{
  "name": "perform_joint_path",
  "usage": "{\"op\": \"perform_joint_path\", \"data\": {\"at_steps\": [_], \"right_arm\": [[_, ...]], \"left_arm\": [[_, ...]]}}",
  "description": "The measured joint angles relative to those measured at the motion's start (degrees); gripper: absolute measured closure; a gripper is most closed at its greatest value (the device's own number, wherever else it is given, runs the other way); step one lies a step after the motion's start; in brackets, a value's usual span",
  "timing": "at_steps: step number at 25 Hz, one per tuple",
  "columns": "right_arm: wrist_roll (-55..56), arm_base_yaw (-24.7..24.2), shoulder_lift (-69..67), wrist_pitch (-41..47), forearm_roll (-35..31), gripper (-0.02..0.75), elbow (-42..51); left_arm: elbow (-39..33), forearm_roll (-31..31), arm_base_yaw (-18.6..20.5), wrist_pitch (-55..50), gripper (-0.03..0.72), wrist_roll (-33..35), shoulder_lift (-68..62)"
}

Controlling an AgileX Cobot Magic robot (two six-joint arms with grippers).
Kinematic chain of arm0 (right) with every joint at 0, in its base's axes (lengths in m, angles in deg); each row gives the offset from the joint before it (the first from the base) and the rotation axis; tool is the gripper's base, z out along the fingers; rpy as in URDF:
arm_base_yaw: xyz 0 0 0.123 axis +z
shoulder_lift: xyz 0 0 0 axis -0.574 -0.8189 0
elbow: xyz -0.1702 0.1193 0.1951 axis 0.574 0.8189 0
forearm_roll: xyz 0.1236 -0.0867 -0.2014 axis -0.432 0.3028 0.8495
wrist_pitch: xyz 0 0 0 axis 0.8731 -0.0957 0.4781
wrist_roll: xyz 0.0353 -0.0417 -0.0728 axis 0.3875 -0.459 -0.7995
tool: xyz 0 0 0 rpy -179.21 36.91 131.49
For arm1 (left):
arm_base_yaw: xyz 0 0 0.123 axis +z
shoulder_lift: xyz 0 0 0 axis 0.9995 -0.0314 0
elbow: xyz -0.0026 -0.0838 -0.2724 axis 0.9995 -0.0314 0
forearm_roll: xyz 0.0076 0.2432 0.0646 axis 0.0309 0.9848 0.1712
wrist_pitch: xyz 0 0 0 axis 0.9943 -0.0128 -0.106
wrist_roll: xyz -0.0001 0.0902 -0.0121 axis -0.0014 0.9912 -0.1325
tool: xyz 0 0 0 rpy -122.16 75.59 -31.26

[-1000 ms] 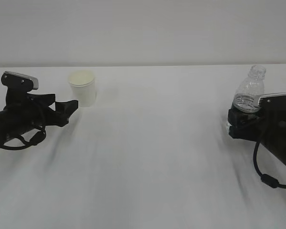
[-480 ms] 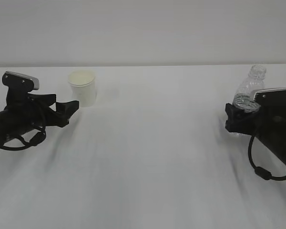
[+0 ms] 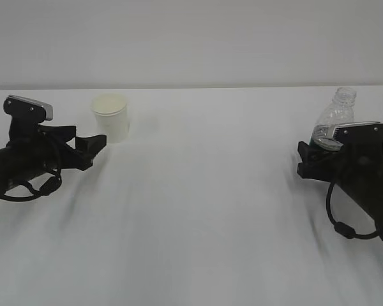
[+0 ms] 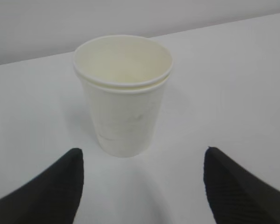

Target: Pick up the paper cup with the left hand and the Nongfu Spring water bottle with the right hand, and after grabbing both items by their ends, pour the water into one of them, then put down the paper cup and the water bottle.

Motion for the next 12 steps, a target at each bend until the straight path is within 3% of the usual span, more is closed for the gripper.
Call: {"op": "perform_joint_path", "data": {"at_steps": [12], "right_arm": [[0.0, 0.0, -0.9, 0.0, 0.0, 0.151, -1.8]], "left_arm": [[0.0, 0.1, 0.0, 0.0, 0.112, 0.0, 0.0]]}}
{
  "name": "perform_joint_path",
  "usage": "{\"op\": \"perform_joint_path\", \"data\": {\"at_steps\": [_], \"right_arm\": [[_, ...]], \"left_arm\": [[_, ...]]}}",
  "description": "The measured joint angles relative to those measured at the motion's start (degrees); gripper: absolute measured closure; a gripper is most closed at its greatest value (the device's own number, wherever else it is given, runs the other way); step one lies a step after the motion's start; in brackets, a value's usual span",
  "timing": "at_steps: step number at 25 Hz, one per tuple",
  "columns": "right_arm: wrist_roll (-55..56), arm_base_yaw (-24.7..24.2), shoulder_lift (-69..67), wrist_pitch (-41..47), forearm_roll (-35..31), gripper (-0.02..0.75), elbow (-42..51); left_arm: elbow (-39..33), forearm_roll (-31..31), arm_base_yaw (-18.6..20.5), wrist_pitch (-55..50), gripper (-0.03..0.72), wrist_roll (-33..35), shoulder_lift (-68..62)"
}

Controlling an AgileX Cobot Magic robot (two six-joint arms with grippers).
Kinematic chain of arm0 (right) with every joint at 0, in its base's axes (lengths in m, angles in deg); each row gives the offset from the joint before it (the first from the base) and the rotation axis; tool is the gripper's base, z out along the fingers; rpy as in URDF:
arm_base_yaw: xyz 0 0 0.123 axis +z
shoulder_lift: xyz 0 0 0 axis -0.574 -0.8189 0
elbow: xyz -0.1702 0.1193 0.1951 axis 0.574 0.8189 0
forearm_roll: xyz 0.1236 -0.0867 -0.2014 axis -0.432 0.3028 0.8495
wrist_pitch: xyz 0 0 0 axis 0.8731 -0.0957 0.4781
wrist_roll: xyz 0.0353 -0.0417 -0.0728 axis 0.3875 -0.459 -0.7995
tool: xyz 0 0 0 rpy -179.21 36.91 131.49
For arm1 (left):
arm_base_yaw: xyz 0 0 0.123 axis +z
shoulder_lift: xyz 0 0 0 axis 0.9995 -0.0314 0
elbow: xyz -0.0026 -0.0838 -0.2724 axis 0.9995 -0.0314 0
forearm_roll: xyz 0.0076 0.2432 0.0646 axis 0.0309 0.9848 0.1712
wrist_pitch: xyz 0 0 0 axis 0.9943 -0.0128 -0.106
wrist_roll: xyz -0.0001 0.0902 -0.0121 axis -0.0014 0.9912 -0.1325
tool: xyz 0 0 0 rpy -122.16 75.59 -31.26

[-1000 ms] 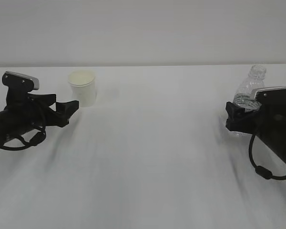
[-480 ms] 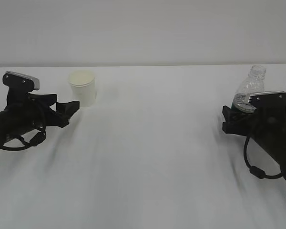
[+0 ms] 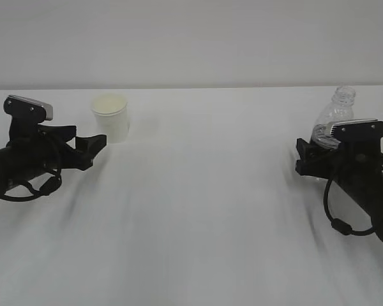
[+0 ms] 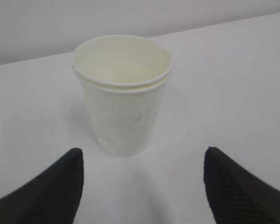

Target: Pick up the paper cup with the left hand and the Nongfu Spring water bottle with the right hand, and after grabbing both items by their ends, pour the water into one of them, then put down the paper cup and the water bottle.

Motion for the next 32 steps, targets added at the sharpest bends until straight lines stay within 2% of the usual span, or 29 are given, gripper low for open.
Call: {"op": "perform_joint_path", "data": {"at_steps": [9, 16, 32], "right_arm": [[0.0, 0.0, -0.8, 0.0, 0.0, 0.152, 0.0], [0.0, 0.0, -0.8, 0.0, 0.0, 0.23, 0.0], [0.2, 0.0, -0.8, -0.1, 0.8, 0.258, 0.0]], "left_arm": [[0.0, 0.1, 0.0, 0.0, 0.113, 0.0, 0.0], [0.0, 0.1, 0.0, 0.0, 0.12, 0.0, 0.0], [0.0, 0.1, 0.0, 0.0, 0.126, 0.0, 0.0]]}}
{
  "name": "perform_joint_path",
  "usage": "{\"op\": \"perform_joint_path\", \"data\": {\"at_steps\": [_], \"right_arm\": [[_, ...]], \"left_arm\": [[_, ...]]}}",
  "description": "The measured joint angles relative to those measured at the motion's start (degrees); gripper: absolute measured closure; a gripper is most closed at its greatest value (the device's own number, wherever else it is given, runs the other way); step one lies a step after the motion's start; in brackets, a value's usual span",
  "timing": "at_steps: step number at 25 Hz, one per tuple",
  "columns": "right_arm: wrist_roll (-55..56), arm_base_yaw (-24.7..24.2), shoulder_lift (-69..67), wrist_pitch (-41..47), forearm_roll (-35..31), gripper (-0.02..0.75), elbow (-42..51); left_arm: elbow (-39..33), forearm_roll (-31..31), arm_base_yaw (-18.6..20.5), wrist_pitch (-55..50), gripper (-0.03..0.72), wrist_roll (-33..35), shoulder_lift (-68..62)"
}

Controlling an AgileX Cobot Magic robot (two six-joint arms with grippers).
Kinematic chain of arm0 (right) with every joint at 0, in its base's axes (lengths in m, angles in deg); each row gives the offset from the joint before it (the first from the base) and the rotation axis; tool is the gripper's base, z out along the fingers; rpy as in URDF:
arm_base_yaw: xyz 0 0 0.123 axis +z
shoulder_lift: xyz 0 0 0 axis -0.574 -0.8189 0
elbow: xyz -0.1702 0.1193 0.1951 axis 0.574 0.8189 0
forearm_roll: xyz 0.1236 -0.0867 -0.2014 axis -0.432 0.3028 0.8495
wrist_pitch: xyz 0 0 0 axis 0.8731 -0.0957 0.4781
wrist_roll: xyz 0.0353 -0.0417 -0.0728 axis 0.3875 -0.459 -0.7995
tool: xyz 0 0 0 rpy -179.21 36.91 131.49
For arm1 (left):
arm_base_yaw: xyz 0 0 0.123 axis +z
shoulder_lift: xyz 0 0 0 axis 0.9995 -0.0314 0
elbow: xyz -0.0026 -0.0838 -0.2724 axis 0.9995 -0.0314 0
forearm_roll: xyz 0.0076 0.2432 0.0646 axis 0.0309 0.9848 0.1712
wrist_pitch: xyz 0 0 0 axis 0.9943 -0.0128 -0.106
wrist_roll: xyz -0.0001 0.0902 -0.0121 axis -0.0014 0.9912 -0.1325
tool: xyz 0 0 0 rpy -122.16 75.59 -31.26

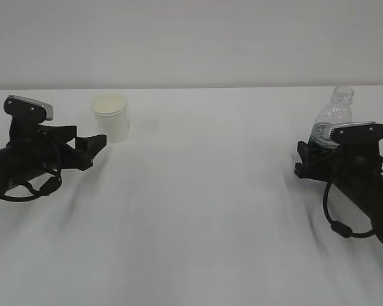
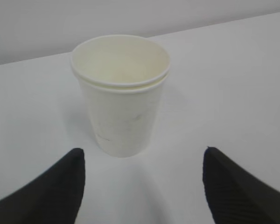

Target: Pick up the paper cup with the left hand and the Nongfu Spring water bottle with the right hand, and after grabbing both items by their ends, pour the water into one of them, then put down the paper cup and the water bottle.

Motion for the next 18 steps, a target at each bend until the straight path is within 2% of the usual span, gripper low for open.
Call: {"op": "perform_joint_path", "data": {"at_steps": [7, 18], "right_arm": [[0.0, 0.0, 5.9, 2.2, 0.6, 0.261, 2.1], [-0.1, 0.0, 14.6, 6.2, 5.1, 0.261, 3.8]], "left_arm": [[0.0, 0.0, 0.0, 0.1, 0.131, 0.0, 0.0], [0.0, -2.5, 0.0, 4.3, 0.132, 0.0, 0.0]]}}
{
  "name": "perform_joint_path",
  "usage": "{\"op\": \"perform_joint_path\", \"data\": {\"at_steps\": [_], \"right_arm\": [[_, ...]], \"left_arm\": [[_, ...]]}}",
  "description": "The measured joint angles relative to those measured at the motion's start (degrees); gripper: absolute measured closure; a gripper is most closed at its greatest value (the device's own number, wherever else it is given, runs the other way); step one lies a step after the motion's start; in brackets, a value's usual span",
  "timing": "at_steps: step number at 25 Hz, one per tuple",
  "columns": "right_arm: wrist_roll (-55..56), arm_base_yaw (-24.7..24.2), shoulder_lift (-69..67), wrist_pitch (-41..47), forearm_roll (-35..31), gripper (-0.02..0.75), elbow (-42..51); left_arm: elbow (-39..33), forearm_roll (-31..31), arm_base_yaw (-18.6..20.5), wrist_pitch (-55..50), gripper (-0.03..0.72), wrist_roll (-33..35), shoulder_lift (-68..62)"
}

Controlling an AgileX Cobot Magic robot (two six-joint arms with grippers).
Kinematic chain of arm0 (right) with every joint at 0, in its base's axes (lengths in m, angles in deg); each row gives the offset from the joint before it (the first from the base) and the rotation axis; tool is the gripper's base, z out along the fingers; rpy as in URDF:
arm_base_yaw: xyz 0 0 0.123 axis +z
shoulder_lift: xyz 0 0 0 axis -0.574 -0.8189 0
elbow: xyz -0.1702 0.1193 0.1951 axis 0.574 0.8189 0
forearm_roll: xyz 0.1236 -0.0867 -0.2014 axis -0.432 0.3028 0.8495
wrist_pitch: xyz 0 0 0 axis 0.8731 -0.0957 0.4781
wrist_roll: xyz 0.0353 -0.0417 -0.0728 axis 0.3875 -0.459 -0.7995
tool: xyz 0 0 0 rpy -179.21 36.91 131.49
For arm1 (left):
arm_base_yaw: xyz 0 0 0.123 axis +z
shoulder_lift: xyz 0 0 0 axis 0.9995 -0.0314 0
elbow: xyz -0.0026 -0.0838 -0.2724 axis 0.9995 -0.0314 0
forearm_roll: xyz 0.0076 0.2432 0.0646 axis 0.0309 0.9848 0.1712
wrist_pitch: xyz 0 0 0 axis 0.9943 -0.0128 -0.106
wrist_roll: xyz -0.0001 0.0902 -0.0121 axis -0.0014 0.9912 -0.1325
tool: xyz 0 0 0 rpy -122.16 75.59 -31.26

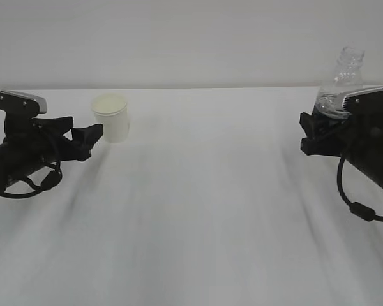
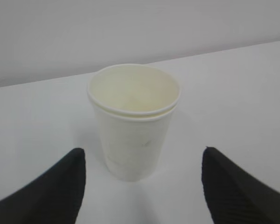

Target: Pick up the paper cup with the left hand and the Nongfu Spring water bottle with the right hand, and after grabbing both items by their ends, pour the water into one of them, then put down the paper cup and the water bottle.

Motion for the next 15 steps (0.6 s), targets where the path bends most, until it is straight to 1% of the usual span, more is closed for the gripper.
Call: {"op": "perform_joint_path", "data": {"at_steps": [7, 15], "right_arm": [[0.0, 0.0, 4.4, 4.4, 2.3, 0.262, 0.1], [0.0, 0.0, 7.9, 7.2, 5.0, 0.262, 0.6]], "left_arm": [[0.0, -0.2, 0.0, 0.4, 0.132, 0.0, 0.0], [0.0, -0.4, 0.0, -0.9, 0.129, 0.0, -0.4]]}}
